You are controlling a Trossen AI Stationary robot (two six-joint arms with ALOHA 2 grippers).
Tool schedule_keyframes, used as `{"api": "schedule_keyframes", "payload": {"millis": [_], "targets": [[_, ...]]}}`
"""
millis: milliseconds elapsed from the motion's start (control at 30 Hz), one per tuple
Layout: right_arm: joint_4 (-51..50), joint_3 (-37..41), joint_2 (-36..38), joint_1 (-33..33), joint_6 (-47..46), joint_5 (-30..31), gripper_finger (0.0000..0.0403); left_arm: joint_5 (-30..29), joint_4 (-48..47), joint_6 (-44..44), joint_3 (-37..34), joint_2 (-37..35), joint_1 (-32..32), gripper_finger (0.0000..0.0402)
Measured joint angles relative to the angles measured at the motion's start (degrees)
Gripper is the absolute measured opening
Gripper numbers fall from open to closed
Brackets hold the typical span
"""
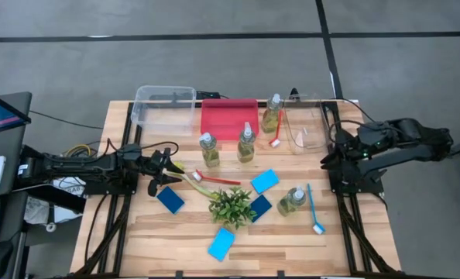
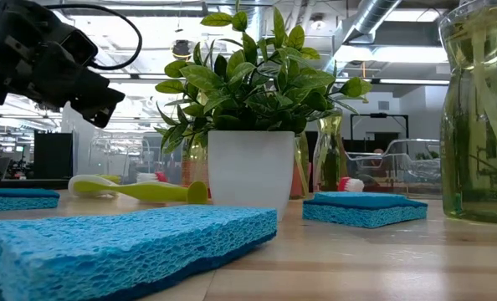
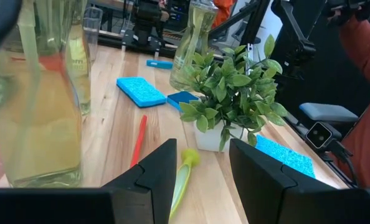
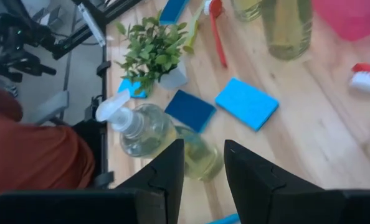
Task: Pick & Place Kitchen Sink Supplies
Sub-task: Put the yellow dishwashing liquid into the white bin
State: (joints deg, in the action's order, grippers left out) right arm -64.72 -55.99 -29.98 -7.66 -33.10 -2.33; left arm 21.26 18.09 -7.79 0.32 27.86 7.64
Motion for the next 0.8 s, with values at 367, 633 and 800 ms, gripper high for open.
{"api": "schedule_keyframes", "payload": {"millis": [367,633,800], "targets": [[0.1,0.0,-3.2,-12.4,-7.1,-0.9,0.0107,0.0,0.0,0.0,0.0,0.0,0.0,0.0150],[0.4,0.0,-9.2,-26.3,-19.7,2.1,0.0075,0.0,0.3,0.0,0.0,0.0,0.0,0.0150],[0.4,0.0,-12.8,-37.6,-28.3,6.7,0.0060,0.0,0.4,0.0,0.0,0.0,0.0,0.0150]]}}
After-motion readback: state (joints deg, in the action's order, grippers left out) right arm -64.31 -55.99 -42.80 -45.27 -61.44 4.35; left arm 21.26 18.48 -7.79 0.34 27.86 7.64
